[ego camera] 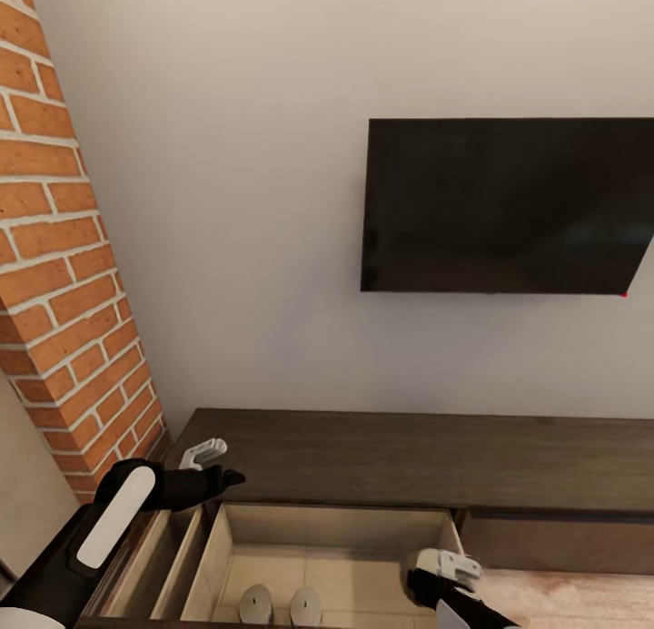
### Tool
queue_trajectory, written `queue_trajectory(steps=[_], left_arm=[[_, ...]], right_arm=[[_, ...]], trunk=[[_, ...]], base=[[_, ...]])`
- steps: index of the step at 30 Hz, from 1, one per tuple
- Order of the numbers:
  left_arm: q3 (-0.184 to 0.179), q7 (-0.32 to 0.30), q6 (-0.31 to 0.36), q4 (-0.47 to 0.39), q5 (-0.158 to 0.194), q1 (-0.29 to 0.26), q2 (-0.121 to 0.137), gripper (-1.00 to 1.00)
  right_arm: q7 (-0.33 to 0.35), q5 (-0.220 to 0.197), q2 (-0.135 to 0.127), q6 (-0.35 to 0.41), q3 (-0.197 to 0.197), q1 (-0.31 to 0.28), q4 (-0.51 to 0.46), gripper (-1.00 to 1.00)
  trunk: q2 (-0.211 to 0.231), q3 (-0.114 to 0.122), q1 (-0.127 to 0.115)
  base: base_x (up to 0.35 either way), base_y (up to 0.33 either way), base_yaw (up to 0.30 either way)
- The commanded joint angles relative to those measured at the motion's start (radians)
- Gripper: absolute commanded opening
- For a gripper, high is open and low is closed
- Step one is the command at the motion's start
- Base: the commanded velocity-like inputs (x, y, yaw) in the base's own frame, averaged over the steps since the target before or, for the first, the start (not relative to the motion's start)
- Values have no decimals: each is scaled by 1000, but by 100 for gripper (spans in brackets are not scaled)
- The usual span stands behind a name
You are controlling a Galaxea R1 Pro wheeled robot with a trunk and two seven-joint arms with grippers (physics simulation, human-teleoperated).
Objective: Place each of the two pumpkins and all three candles from the living room inside a cabinet in the living room (use any cabinet), then make sure every cabinet is closed, and position the cauldron so it is next to a table in the living room.
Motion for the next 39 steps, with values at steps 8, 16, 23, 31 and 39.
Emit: queue_trajectory(steps=[8, 16, 23, 31, 39], left_arm=[[-2, 10, 1, -5, 11, -1, 1, 100], [-2, 10, 1, -5, 11, -1, 0, 100], [-2, 10, 1, -17, 66, -1, 1, 100], [-2, 10, 1, -52, 110, 1, 2, 100], [-3, 10, 1, -113, 288, 6, 37, 100]], right_arm=[[-15, -5, -1, 362, 10, -3, -299, -100], [-20, -3, -4, 412, 9, -3, -382, -100], [-65, -5, -2, 513, 9, -32, -381, -100], [-182, -1, 0, 550, 9, -62, -373, -100], [-187, -1, 0, 540, 9, -67, -369, -100]], trunk=[[-57, -26, 31], [-113, -51, 61], [-162, -73, 88], [-218, -98, 119], [-274, -123, 150]], base=[[0, 0, 0], [0, 0, 0], [0, 0, 0], [0, 0, 0], [0, 0, 0]])
